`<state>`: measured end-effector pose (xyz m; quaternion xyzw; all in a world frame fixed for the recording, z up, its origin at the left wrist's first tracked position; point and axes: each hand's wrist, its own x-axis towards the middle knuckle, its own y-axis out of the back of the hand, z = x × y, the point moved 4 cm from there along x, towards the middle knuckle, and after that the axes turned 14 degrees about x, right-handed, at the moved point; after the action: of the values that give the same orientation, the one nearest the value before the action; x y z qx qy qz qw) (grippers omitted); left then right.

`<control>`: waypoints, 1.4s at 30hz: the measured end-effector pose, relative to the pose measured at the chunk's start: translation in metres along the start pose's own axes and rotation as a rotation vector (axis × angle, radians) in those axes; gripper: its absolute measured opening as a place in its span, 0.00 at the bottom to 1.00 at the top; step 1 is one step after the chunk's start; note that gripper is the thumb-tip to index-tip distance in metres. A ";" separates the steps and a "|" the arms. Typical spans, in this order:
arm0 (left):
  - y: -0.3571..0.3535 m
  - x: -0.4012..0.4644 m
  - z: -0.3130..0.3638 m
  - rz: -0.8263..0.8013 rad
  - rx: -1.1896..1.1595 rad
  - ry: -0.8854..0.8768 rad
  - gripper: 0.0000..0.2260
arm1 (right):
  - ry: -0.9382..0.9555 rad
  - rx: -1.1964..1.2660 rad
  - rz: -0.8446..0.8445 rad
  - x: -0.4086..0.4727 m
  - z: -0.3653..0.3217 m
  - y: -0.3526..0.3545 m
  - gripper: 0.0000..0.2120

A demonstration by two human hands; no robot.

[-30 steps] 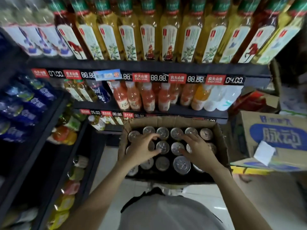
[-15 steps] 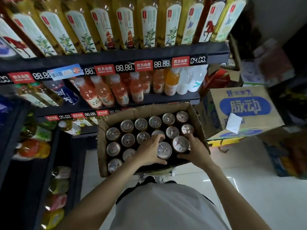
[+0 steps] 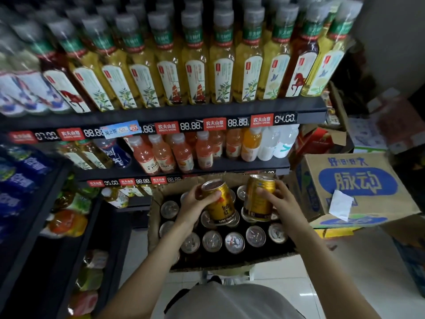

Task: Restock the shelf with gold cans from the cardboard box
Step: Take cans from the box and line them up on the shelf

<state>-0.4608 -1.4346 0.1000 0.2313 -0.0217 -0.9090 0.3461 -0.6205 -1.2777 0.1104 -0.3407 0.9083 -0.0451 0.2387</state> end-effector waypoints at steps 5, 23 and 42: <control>0.024 -0.017 0.081 0.084 -0.001 -0.209 0.34 | 0.002 0.096 -0.156 0.003 -0.054 -0.040 0.18; 0.122 -0.060 0.387 0.669 0.287 -0.952 0.27 | 0.868 -0.080 -0.316 -0.023 -0.363 -0.160 0.33; 0.116 0.078 0.475 0.548 0.526 -0.792 0.32 | 1.103 -0.587 0.223 0.087 -0.459 -0.184 0.39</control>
<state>-0.6468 -1.6294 0.5151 -0.0638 -0.4364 -0.7671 0.4659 -0.7805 -1.5109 0.5248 -0.2220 0.9023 0.0621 -0.3644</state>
